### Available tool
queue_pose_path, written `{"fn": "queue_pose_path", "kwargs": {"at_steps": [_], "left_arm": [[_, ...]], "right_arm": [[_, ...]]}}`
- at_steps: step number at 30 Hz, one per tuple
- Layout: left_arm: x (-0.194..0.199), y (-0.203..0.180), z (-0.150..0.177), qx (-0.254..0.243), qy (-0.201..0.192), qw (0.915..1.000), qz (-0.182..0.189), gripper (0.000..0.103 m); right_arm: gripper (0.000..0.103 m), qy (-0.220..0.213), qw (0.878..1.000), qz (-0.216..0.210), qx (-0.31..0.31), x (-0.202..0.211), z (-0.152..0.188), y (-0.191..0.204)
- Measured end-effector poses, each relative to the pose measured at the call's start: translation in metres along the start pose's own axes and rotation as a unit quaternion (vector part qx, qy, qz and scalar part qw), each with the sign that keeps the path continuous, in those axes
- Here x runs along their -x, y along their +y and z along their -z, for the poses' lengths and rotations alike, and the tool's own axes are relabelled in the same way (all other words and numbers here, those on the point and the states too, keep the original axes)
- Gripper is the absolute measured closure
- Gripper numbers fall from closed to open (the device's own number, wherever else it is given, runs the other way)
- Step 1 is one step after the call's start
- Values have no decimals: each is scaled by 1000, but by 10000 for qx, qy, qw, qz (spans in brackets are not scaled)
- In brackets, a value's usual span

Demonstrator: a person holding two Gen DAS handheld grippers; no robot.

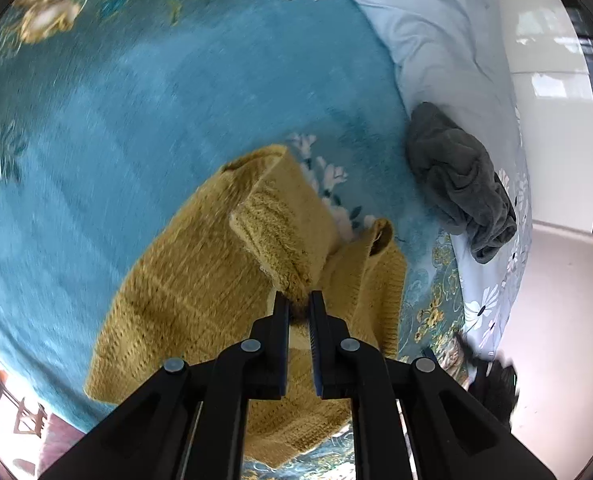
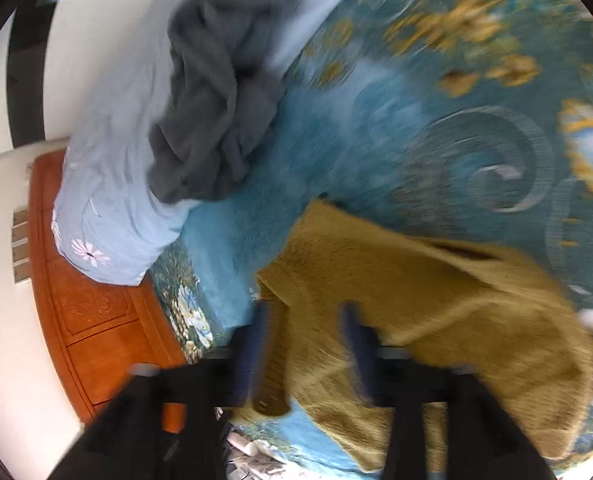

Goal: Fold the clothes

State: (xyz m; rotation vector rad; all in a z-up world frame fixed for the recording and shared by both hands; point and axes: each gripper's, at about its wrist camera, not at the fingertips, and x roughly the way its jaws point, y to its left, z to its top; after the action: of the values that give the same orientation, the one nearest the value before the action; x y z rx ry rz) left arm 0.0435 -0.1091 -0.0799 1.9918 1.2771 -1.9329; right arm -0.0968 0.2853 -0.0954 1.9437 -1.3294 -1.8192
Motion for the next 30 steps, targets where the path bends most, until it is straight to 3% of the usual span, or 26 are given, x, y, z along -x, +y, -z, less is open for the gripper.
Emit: {"fn": "queue_pose_path", "kwargs": {"at_steps": [4,9,16,17,18,19,20,21,26,30], "left_arm": [[-2,6,6,1,105,9999,-15,94],[-2,11,9,-22,157,9999,-37,94],[-1,17,12,-121,212,9995,-178,94],[-1,18,12,-122,222,9995,-197,94],[-1,18,11,-107,234,9995,-200,94],[-1,19,11,-90,241,9995,-201,94],[-1,20,10,-70,239,9995,-196,94],[-1,21,10,-51,237,9995,-192,94],[-2,22,1,96,203,9997,-106,94],[-4,-5,-22,-111,57,9998,-167,94]], "right_arm": [[45,365,9990,216,-154,-67,-20,22],[45,502,9918,1174,43,-107,-24,38],[45,651,9629,2589,398,-154,-26,59],[46,671,9570,2787,449,-160,-26,62],[54,671,9536,2896,480,-163,-26,63],[62,600,9606,2677,443,-150,-24,57],[81,529,9670,2457,405,-137,-22,51],[86,458,9729,2236,367,-124,-20,45],[90,97,9936,1111,176,-60,-10,15],[95,-314,9986,373,-218,0,-16,-10]]}}
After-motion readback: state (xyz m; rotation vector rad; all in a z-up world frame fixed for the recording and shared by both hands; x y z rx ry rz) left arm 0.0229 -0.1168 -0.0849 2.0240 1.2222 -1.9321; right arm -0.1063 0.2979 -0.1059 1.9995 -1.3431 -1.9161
